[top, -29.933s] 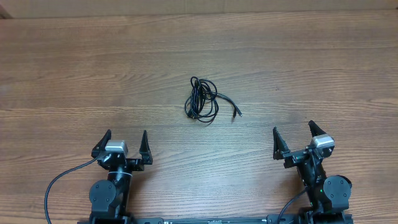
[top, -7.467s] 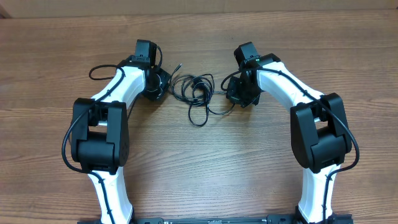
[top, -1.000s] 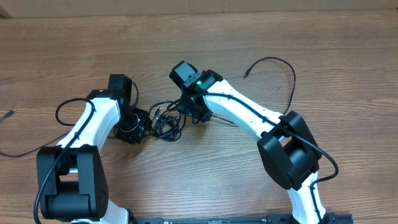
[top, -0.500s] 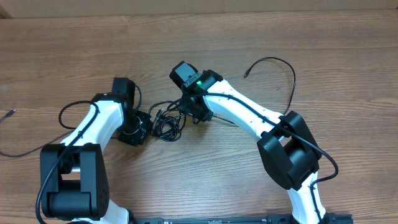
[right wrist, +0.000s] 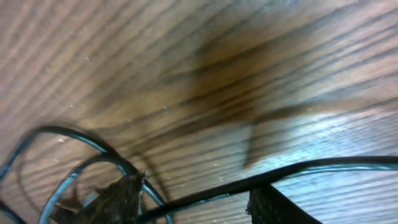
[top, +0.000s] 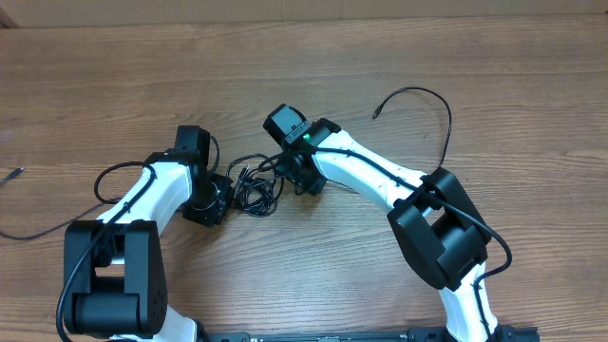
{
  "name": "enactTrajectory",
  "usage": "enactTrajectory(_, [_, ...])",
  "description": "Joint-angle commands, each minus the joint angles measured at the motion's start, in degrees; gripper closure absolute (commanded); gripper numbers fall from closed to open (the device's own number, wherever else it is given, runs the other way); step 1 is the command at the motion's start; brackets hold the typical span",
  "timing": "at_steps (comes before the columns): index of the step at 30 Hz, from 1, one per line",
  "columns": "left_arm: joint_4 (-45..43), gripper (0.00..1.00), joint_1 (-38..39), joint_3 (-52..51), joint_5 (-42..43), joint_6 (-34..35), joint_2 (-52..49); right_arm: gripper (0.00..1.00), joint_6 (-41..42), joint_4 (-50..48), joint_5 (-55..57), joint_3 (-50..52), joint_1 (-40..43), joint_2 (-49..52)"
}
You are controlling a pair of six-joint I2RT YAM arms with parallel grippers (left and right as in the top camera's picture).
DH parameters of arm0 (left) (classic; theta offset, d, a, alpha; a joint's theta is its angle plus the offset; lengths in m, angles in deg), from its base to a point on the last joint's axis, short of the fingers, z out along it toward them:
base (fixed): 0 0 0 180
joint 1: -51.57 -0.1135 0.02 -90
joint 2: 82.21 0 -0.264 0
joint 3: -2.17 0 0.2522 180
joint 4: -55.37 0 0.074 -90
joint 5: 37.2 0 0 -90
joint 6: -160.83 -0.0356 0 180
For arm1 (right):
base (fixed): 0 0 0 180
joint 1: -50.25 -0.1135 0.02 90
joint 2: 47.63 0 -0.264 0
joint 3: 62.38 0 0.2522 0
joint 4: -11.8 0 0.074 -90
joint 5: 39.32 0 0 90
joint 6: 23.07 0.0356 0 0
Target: Untangle cables
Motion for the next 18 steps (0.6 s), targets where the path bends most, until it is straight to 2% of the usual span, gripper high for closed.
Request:
enactTrajectory(1, [-2.01, 0.56, 0.37, -1.86, -1.29, -0.17, -0.92, 0.42, 0.98, -1.14, 0.76, 0.37, 0.04, 0.17])
enactTrajectory(3, [-2.25, 0.57, 0.37, -1.86, -1.38, -0.20, -0.92, 0.43, 0.98, -1.20, 0.76, 0.37, 0.02, 0.17])
enactTrajectory(8, [-2.19, 0.73, 0.50, -1.86, -1.51, -0.61, -0.92, 0.48, 1.05, -1.97, 0.81, 0.37, 0.02, 0.17])
enactTrajectory(14, [-2.14, 0.76, 0.87, -1.86, -1.40, -2.78, -0.92, 0.50, 6.51, -1.97, 1.99, 0.94, 0.02, 0.17])
enactTrajectory(18, [-2.12, 0.80, 0.92, -1.86, -1.22, -2.82, -0.92, 0.67, 6.91, -1.05, 2.54, 1.44, 0.09, 0.17])
